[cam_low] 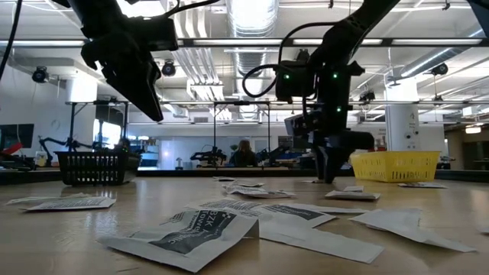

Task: Pick & Place First Aid Supplies
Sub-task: Put the black pad into the yellow bin

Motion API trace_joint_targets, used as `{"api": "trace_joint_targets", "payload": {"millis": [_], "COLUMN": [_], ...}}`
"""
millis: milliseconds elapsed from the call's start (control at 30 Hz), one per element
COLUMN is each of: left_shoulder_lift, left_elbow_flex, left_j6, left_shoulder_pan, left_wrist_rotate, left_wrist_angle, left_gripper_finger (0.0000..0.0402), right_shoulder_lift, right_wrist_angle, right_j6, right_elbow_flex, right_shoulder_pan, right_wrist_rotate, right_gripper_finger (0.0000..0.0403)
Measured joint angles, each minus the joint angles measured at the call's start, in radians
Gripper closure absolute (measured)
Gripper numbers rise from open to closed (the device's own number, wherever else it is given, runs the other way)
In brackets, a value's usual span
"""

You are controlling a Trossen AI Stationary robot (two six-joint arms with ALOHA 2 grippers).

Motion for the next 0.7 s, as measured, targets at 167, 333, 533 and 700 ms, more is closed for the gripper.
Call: {"api": "trace_joint_targets", "payload": {"millis": [167, 333, 533, 700], "left_shoulder_lift": [0.0, 0.0, 0.0, 0.0], "left_elbow_flex": [0.0, 0.0, 0.0, 0.0], "left_j6": [0.0, 0.0, 0.0, 0.0], "left_shoulder_pan": [0.0, 0.0, 0.001, 0.001], "left_wrist_rotate": [0.0, 0.0, 0.0, 0.0], "left_wrist_angle": [0.0, 0.0, 0.0, 0.0], "left_gripper_finger": [0.0319, 0.0319, 0.0319, 0.0319], "right_shoulder_lift": [0.002, 0.002, 0.003, 0.0], "right_wrist_angle": [0.007, 0.013, 0.014, 0.01], "right_j6": [0.031, 0.045, 0.045, 0.044], "right_elbow_flex": [-0.001, -0.001, -0.001, -0.001], "right_shoulder_pan": [-0.007, -0.007, -0.007, -0.008], "right_wrist_rotate": [0.001, 0.01, 0.016, 0.015], "right_gripper_finger": [0.031, 0.0348, 0.0376, 0.0393]}}
